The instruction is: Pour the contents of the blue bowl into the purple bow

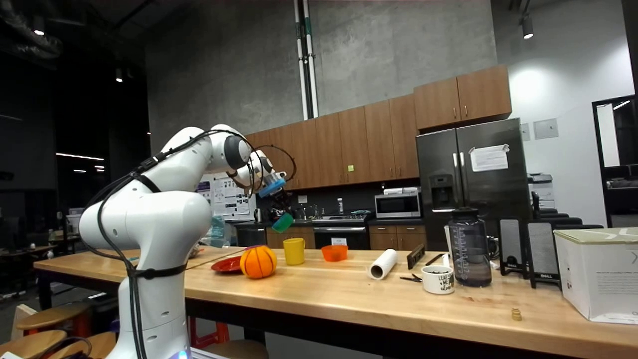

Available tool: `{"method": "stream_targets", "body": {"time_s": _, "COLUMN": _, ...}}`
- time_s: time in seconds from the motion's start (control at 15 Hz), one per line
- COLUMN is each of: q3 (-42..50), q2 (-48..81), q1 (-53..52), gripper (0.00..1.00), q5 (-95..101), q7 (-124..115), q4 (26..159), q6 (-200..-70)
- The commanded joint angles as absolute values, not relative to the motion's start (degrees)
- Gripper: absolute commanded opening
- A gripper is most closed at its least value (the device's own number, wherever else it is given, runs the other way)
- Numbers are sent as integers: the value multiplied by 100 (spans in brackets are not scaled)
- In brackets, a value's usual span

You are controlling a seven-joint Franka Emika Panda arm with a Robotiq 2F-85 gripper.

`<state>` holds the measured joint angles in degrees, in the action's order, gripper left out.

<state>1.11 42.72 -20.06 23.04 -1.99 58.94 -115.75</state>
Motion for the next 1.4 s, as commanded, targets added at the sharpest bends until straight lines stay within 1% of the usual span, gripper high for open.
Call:
{"method": "stream_targets", "body": {"time_s": 0.0, "q3": -276, "q2": 4262, "q1": -1445, "gripper": 2, "q5": 1580, "q7": 536, "q4": 5977, "q6": -11598}}
{"method": "stream_targets", "body": {"time_s": 0.27, "q3": -570, "q2": 4497, "q1": -990, "gripper": 2, "q5": 855, "q7": 1178, "q4": 5870, "q6": -11498}}
{"method": "stream_targets", "body": {"time_s": 0.53, "q3": -659, "q2": 4875, "q1": -747, "gripper": 2, "q5": 402, "q7": 1352, "q4": 5673, "q6": -11430}}
{"method": "stream_targets", "body": {"time_s": 0.93, "q3": -773, "q2": 5417, "q1": -593, "gripper": 2, "q5": -26, "q7": 1535, "q4": 5247, "q6": -11341}}
{"method": "stream_targets", "body": {"time_s": 1.33, "q3": -869, "q2": 5685, "q1": -487, "gripper": 2, "q5": -298, "q7": 1665, "q4": 4964, "q6": -11190}}
